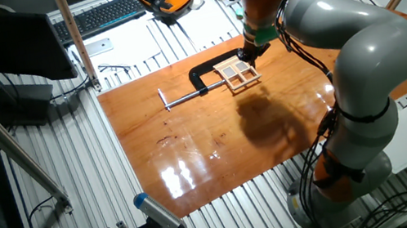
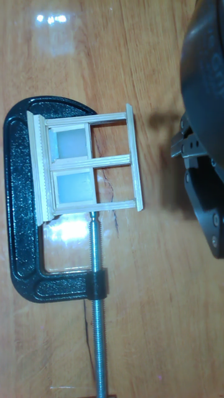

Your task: Close a sliding window

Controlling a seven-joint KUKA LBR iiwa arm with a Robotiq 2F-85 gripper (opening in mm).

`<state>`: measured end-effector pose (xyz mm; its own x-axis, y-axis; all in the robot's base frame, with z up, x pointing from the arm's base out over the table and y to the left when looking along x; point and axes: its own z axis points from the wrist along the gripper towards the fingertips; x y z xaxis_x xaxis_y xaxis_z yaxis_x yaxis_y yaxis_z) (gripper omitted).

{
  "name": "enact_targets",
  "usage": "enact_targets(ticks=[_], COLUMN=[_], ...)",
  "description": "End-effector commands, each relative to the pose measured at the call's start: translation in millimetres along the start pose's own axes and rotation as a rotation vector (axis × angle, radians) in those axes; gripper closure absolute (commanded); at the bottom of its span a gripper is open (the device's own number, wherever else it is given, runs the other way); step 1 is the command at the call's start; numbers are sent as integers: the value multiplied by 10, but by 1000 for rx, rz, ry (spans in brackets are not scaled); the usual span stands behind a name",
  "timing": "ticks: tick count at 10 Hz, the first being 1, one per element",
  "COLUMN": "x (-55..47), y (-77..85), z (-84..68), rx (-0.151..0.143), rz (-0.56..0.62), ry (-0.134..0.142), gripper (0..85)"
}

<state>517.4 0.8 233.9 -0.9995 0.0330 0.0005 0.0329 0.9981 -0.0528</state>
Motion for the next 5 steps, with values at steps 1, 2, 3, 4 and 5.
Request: enact_targets(ticks=[1,2,3,4,5], x=[-1,0,4,9,13], y=[-2,-2,-8,-29,-32], z=[1,0,-3,-9,-12], rx=[-1,3,4,-1,-1], rz=[0,2,3,2,2], ry=[2,3,2,2,2], gripper=[850,850,850,850,850])
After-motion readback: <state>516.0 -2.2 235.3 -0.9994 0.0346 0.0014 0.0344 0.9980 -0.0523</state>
